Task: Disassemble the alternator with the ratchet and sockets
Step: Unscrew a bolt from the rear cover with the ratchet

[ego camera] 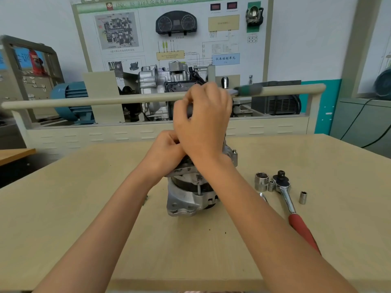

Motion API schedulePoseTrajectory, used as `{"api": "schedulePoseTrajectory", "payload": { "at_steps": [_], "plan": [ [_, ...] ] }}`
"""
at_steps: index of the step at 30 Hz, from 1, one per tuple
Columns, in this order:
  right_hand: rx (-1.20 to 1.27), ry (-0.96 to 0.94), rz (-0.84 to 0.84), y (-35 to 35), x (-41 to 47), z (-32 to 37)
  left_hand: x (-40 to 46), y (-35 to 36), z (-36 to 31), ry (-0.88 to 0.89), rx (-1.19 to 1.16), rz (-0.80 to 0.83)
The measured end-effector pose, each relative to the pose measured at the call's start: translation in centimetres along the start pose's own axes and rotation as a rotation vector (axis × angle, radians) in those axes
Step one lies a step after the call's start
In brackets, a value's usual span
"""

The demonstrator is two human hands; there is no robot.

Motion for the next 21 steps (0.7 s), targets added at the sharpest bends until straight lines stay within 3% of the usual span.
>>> {"api": "schedulePoseTrajectory", "payload": {
  "at_steps": [2, 7, 11, 13, 17, 21],
  "plan": [
    [0.054, 0.102, -0.023, -0.3, 0.2, -0.5, 0.0, 0.1, -0.2, 0.000, -0.030, 0.018],
    [0.746, 0.618, 0.253, 0.3, 2.7, -3.3, 0.1, 0.4, -0.4, -0.022, -0.134, 0.066],
    [1.315, 0.848, 0.415, 1.3, 3.2, -4.2, 0.1, 0.2, -0.2, -0.037, -0.148, 0.052],
    [1.465, 0.892, 0.486, 1.7, 3.1, -4.1, 0.2, 0.3, -0.1, -0.040, -0.143, 0.061],
    [1.287, 0.735, 0.546, 1.5, 2.9, -2.6, 0.1, 0.2, 0.1, -0.020, -0.155, 0.062],
    [0.947, 0.518, 0.309, 0.7, 1.9, -1.6, -0.2, 0.2, -0.4, 0.017, -0.134, 0.065]
  ]
}}
Point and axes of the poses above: each hand's wrist, its own x-axis towards the middle knuckle, its own y-axis out of the palm, z = x × y, the point moved 3 cm from there along x, towards the middle knuckle
